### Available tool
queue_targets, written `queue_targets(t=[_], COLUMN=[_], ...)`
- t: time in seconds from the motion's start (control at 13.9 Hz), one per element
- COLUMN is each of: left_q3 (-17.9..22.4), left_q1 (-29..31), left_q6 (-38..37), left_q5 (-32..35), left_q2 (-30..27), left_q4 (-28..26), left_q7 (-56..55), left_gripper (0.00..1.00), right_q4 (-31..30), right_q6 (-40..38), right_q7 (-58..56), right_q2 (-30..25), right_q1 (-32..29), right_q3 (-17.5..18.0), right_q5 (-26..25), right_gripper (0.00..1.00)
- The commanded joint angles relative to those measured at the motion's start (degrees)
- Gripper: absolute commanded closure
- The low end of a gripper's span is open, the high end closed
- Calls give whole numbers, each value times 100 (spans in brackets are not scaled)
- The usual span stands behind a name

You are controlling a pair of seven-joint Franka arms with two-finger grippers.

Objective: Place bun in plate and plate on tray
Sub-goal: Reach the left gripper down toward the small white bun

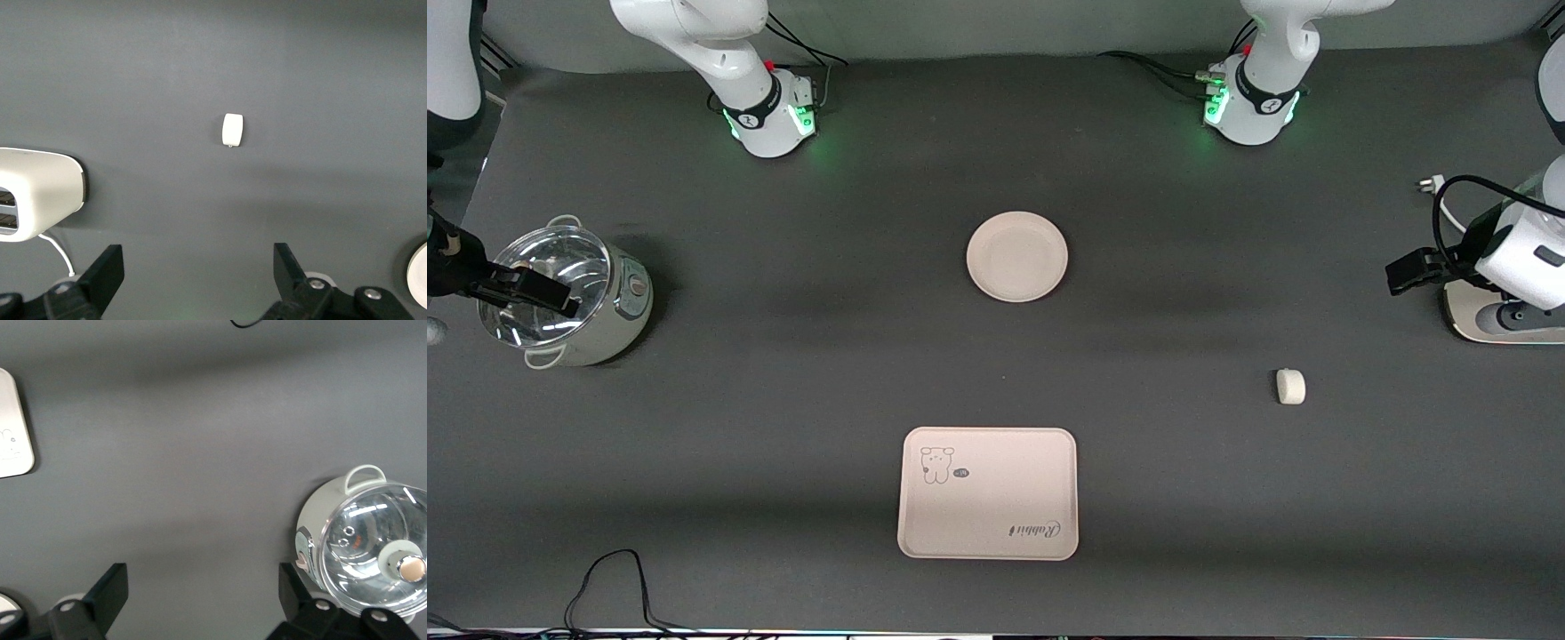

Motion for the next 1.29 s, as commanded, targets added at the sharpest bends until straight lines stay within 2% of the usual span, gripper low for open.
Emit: queue_targets(t=[0.0, 0.5, 0.79, 1.22], left_q3=[-6, -23, -41, -41], left_q1=[10, 10, -69, -122], left_q6=[-56, -30, 128, 1050], left_q5=[-71, -71, -62, -63], left_q2=[34, 165, 726, 1684], left_q4=[102, 207, 444, 383], left_q7=[117, 117, 108, 117], left_gripper=[0, 0, 0, 0], right_q4=[176, 237, 291, 308], right_q6=[-364, -419, -515, -428], right_q7=[-45, -36, 17, 8], right_q2=[86, 69, 25, 112], right_q1=[28, 37, 63, 37], right_q3=[-27, -44, -35, -53], right_q5=[-60, -7, -7, 133], right_gripper=[0, 0, 0, 0])
